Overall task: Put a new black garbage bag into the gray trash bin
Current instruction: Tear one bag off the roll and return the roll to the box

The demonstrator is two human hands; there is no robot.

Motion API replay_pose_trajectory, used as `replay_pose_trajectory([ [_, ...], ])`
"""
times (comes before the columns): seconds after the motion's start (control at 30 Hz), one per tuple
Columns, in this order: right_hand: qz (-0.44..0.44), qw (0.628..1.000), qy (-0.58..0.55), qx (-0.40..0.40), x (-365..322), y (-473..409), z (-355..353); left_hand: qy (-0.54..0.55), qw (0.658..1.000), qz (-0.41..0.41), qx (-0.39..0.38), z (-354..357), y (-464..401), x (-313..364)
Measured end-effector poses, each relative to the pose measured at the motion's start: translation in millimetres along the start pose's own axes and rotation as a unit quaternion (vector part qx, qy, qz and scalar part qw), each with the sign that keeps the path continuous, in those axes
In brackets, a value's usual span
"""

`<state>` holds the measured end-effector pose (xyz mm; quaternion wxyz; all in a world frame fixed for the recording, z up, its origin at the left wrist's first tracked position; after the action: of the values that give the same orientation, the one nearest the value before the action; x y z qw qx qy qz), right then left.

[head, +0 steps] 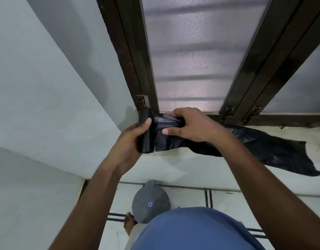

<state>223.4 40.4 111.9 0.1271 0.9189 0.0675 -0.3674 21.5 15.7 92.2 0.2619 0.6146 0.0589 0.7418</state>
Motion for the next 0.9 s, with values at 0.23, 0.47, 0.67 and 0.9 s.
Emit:
replay_pose_trajectory([
  [0.23, 0.011, 0.999, 0.052, 0.006, 7, 0, -11, 0.04, 0.998, -0.013, 0.04, -12, -1, -6],
  [0.47, -0.003, 1.0, 0.022, -0.021, -8, -1, -10, -0.026, 1.0, 0.006, 0.008, -5, -3, -4],
  [0.67, -0.017, 0.996, -0.075, -0.046, -4, -3, 0, -0.043, 0.999, 0.013, 0.006, -7, -5, -5],
  [0.9, -0.02, 0.991, -0.124, -0.033, 7, -5, 7, -0.077, 0.996, 0.036, 0.023, -6, -12, -5],
])
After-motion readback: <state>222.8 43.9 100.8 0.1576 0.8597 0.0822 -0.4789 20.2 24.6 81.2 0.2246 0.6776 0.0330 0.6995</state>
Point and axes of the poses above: each hand's wrist, its own y-axis away from the middle knuckle, its own z-axis out of the palm, x = y × z, the point moved 6 cm from there along -y, towards the middle knuckle, and after that the axes turned 2 degrees about -y, right-handed, at the moved point
